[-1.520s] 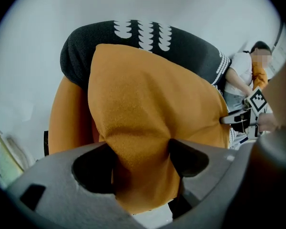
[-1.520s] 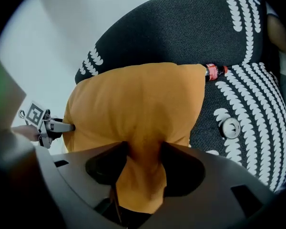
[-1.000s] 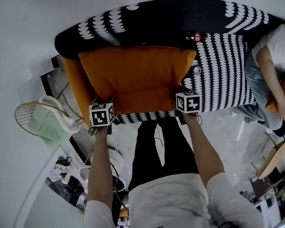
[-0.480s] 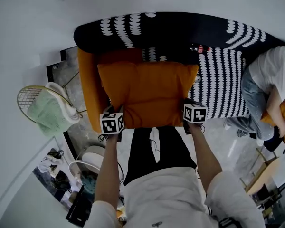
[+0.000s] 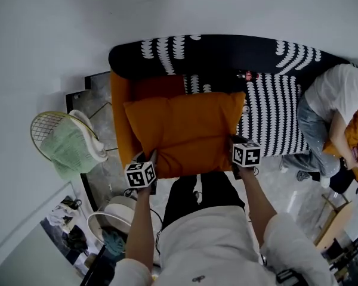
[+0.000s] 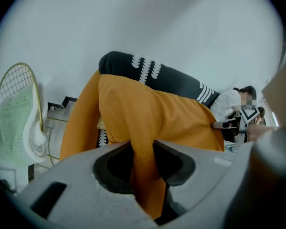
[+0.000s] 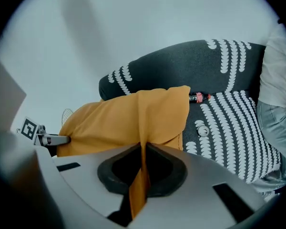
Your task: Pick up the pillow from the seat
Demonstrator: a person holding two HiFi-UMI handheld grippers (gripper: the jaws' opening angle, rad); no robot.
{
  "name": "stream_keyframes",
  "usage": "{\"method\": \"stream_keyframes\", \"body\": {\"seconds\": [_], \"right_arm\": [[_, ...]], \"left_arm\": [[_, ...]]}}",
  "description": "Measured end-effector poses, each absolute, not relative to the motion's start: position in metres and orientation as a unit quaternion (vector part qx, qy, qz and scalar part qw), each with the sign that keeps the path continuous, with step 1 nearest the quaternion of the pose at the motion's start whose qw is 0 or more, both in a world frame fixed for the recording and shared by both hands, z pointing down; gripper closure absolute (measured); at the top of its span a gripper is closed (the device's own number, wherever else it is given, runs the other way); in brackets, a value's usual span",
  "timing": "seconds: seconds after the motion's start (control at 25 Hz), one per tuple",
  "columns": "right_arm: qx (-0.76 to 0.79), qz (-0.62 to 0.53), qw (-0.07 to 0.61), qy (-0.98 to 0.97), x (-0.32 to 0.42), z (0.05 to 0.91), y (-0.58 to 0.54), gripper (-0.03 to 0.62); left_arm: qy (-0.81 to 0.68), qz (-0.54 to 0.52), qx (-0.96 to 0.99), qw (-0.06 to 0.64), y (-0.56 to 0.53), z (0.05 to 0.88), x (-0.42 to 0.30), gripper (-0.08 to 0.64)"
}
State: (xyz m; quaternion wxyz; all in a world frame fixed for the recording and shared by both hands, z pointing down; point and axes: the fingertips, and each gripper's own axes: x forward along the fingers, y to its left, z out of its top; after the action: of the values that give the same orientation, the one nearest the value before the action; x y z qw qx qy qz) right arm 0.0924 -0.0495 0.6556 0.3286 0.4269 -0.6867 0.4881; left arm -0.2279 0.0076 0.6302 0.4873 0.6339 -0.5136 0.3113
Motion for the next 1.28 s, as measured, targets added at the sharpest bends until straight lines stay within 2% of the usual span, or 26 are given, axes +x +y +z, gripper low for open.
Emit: {"method": "stream_keyframes", "body": {"seconds": [0.88, 1.28], "right_arm": [[0.457, 0.394, 0.247, -0.758, 0.01, 0.475, 0.059, 0.568], [0.499, 0.371, 0.209, -0.755, 0.009, 0.438, 0.137, 0.568]], "left_arm": [[-0.579, 0.188, 0.687, 0.396, 0.134, 0.483, -0.315, 0.453], [-0.574, 0.165, 0.702, 0.387, 0.198, 0.465, -0.32, 0.458]]}}
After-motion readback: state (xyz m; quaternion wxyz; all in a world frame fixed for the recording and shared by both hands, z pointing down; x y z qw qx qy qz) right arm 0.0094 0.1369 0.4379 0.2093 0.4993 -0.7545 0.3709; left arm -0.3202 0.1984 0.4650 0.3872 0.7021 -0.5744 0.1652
